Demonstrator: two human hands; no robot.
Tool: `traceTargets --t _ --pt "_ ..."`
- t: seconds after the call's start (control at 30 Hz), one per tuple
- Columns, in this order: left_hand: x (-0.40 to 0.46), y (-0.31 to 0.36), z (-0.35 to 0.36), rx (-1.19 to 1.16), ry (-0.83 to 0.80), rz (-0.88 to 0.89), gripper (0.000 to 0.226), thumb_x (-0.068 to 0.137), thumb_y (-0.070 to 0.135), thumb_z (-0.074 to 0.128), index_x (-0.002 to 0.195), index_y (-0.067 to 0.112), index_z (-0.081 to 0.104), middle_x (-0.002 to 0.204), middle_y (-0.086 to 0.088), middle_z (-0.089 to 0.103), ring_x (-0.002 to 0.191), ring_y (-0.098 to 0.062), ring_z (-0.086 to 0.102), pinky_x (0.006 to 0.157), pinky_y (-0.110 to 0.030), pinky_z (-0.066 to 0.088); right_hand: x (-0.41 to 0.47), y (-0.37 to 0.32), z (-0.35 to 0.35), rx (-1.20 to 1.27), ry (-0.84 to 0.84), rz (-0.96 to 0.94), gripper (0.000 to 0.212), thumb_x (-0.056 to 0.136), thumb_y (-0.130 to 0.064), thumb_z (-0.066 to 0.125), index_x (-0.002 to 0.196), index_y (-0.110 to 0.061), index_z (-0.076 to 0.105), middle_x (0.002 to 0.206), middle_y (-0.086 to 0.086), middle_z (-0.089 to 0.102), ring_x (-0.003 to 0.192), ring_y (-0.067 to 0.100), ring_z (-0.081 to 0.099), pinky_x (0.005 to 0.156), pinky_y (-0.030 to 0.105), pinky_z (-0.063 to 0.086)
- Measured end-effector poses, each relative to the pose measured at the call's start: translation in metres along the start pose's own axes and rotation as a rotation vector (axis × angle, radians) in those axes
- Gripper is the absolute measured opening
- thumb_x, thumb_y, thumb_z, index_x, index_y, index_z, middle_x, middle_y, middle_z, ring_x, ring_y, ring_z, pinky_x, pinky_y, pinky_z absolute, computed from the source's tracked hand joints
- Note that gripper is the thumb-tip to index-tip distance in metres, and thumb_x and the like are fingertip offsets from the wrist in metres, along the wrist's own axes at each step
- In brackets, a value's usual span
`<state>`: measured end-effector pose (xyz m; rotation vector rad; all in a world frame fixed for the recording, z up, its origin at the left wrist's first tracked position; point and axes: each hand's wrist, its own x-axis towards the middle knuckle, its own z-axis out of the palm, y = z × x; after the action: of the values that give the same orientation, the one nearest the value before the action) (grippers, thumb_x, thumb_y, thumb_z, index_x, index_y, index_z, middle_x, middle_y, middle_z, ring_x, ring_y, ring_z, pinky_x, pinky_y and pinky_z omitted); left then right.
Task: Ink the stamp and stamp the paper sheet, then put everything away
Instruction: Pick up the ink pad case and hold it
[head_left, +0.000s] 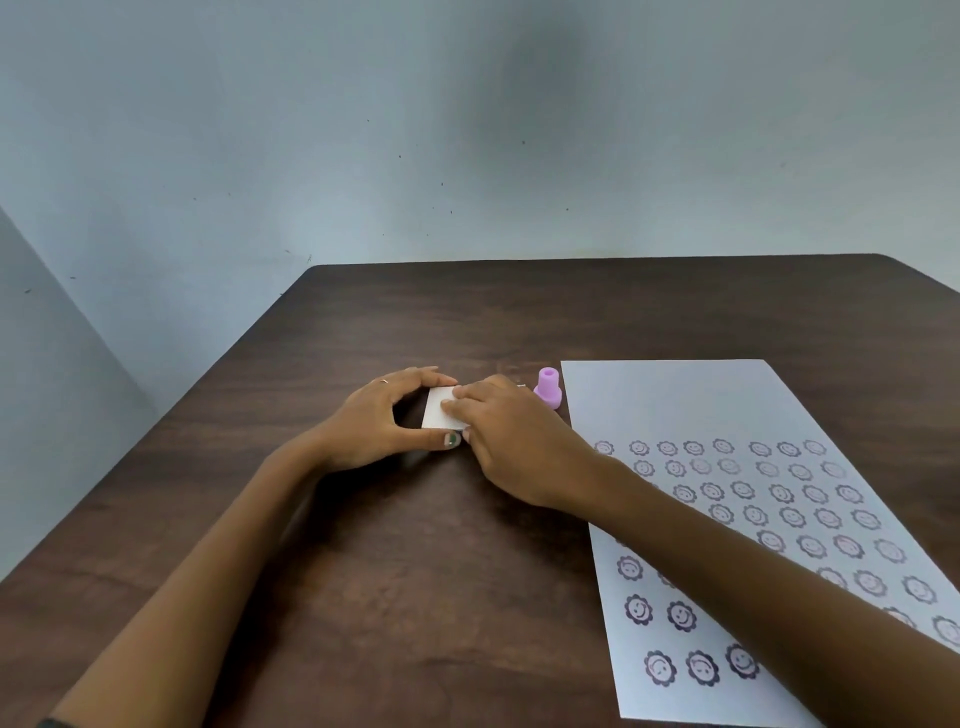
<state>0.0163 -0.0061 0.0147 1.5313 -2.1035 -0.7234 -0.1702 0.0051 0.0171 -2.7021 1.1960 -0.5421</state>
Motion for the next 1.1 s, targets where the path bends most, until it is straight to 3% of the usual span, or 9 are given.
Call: traceTargets --t 0.2,0.47,0.67,0.83,1.1 --pt "-0.003 -0.003 -0.005 -0.057 -0.049 -0.017 0.055 0.067 0.043 0.079 0.115 0.049 0.054 0.145 0.017 0.037 0.133 0.001 0.032 0.11 -0.028 0.026 -0.003 -0.003 -0.002 0.012 -0.017 -0.029 0.035 0.089 -0.011 0.045 0.123 -0.01 0.054 0.129 0.011 0.056 0.116 0.026 0.045 0.099 0.042 0.038" --pt "-0.011 -0.009 -0.021 -0.058 -0.164 -0.095 0.057 0.063 0.049 0.081 0.111 0.061 0.051 0.145 0.026 0.029 0.133 -0.001 0.028 0.107 -0.028 0.025 -0.003 -0.004 -0.004 0.03 -0.031 -0.019 0.045 0.09 -0.035 0.05 0.13 -0.015 0.048 0.137 0.006 0.05 0.122 0.022 0.043 0.101 0.038 0.036" --pt "-0.018 -0.006 -0.03 -0.016 -0.27 -0.155 0.068 0.056 0.05 0.082 0.116 0.054 0.051 0.152 0.023 0.018 0.137 -0.002 0.019 0.109 -0.029 0.02 -0.001 -0.002 -0.007 0.118 -0.093 -0.063 0.046 0.087 -0.034 0.057 0.128 -0.016 0.051 0.138 0.003 0.051 0.122 0.019 0.044 0.1 0.033 0.035" --pt "-0.023 -0.002 -0.031 0.048 -0.333 -0.153 0.066 0.064 0.042 0.083 0.118 0.052 0.046 0.155 0.021 0.009 0.143 -0.005 0.0 0.119 -0.045 0.002 -0.001 0.001 -0.005 0.185 -0.091 -0.057 0.046 0.083 -0.035 0.062 0.124 -0.016 0.055 0.134 0.002 0.055 0.118 0.017 0.046 0.094 0.028 0.034" --pt "-0.024 -0.005 -0.03 0.016 -0.314 -0.144 0.068 0.061 0.045 0.083 0.118 0.052 0.047 0.156 0.019 0.011 0.144 -0.004 -0.003 0.119 -0.047 0.001 0.0 0.001 -0.007 0.241 -0.072 -0.033 0.041 0.085 -0.03 0.062 0.122 -0.014 0.057 0.132 0.004 0.058 0.117 0.017 0.048 0.094 0.022 0.029"
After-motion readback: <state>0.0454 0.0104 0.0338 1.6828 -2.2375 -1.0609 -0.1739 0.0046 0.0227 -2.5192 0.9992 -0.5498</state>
